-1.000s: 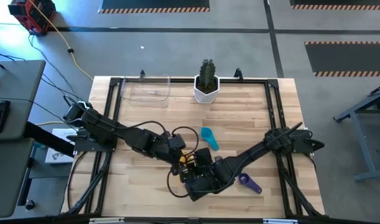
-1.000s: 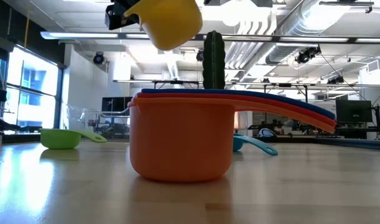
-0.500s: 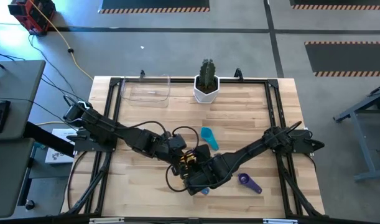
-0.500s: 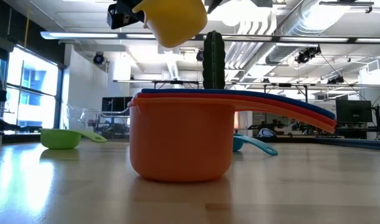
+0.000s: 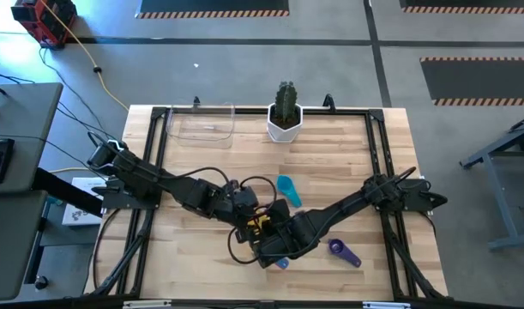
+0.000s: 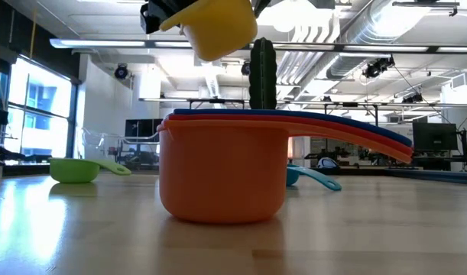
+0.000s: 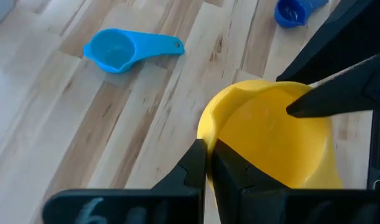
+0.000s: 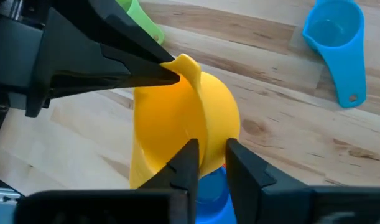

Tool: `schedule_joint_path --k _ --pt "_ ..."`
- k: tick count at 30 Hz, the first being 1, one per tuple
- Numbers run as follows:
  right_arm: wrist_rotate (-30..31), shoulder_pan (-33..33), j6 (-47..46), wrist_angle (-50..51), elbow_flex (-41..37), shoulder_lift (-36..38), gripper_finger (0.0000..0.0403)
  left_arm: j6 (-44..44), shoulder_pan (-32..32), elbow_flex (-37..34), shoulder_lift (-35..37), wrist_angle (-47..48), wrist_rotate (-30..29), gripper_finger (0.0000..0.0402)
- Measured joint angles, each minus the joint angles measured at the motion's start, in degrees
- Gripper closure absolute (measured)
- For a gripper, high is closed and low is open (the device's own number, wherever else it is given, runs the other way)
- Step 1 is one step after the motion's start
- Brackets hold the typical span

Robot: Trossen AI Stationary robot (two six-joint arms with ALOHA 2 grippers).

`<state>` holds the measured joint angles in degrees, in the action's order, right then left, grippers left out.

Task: Nest measuring cups in basket
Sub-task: Stack the yellow measuring cup on the dark blue measuring cup

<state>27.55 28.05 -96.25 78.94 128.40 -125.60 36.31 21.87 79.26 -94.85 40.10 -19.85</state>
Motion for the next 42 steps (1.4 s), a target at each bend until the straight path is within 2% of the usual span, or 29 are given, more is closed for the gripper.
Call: schedule_joint_path --k 6,14,20,27,34,42 --pt "-0.8 0.0 1.9 0.1 0.0 0.0 0.0398 -3.6 0.0 0.0 0.0 -0.8 -0.2 0.0398" --pt "-2.3 -0.8 4.7 0.1 0.0 0.0 0.0402 -6.0 0.1 0.0 0.0 -0.9 0.1 0.0375" --pt "-2.6 -1.0 5.1 -0.3 0.0 0.0 0.0403 -5.5 0.1 0.0 0.0 -0.8 -0.2 0.0396" --pt "-3.5 -1.0 6.8 -0.6 0.0 0.0 0.0402 -4.9 0.1 0.0 0.0 -0.8 -0.1 0.0398" --pt "-3.4 -0.8 8.3 1.6 3.0 -0.1 0.0372 -1.6 1.5 0.0 0.0 -1.4 -0.2 0.0399" --pt "-4.0 -0.6 11.1 2.5 3.7 -0.1 0.0305 0.6 1.8 0.0 0.1 -0.9 0.4 0.04"
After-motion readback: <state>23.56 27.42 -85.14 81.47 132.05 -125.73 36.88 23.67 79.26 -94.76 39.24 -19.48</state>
